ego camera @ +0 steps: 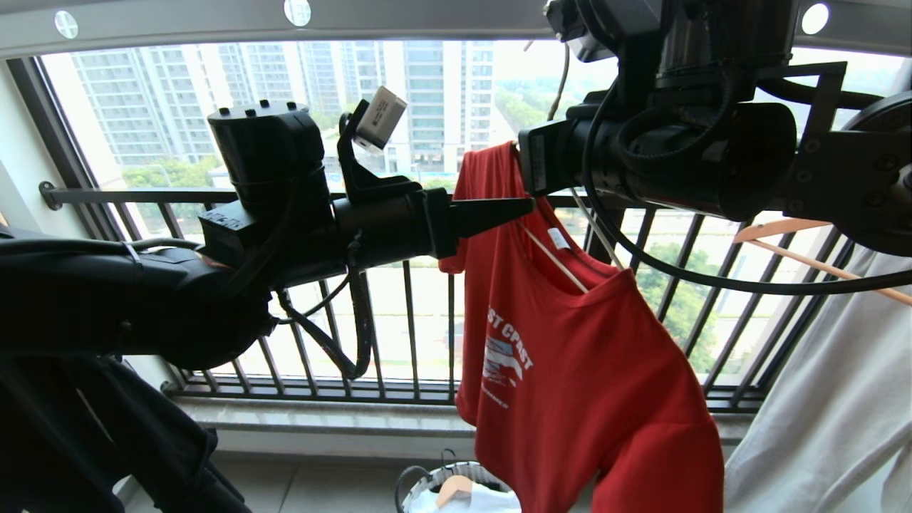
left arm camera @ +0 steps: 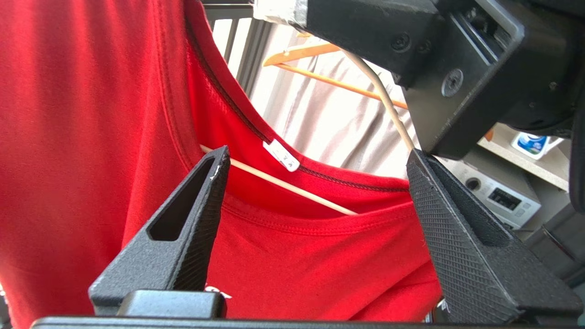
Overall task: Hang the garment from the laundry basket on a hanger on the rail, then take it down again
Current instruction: Take the clothes off the clothes rack
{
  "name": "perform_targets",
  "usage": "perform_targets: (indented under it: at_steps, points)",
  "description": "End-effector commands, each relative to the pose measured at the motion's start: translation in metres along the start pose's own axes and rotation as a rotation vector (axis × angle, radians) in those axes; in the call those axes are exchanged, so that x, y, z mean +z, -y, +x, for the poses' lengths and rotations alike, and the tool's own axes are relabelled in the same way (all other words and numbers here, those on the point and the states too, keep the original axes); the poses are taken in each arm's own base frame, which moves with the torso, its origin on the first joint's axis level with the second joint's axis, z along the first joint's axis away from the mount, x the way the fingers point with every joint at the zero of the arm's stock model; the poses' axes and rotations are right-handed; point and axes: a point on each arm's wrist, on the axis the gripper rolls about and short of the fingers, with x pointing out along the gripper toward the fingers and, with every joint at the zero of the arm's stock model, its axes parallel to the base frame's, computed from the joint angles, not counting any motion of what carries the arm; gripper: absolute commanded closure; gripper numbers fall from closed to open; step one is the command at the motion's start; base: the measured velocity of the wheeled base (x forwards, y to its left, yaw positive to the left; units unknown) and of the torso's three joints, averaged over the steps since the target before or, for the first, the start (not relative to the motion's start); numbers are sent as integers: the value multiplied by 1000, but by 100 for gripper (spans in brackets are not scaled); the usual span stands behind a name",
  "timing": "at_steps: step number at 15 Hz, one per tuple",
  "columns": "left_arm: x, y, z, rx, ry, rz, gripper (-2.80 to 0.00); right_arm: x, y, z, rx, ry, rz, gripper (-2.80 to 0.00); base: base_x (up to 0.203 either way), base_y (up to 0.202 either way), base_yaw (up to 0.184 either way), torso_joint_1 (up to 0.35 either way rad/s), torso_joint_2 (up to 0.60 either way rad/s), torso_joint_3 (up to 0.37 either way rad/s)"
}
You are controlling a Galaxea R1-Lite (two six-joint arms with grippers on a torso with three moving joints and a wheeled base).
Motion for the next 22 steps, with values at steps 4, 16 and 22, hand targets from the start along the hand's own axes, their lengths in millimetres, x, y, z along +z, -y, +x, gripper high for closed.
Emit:
perform_targets:
  at_steps: [4, 16, 22]
  points:
    - [9, -24, 22, 267, 21, 104, -280, 1, 0, -1, -1, 2, 0, 0, 0, 0, 0, 0, 0, 0]
    - [-7, -52, 54, 489, 34, 249, 0, 1, 1, -2, -2, 5, 1, 0, 0, 0, 0, 0, 0, 0]
    - [8, -38, 49, 500, 100, 266, 0, 0, 0, 0, -1, 0, -1, 0, 0, 0, 0, 0, 0, 0]
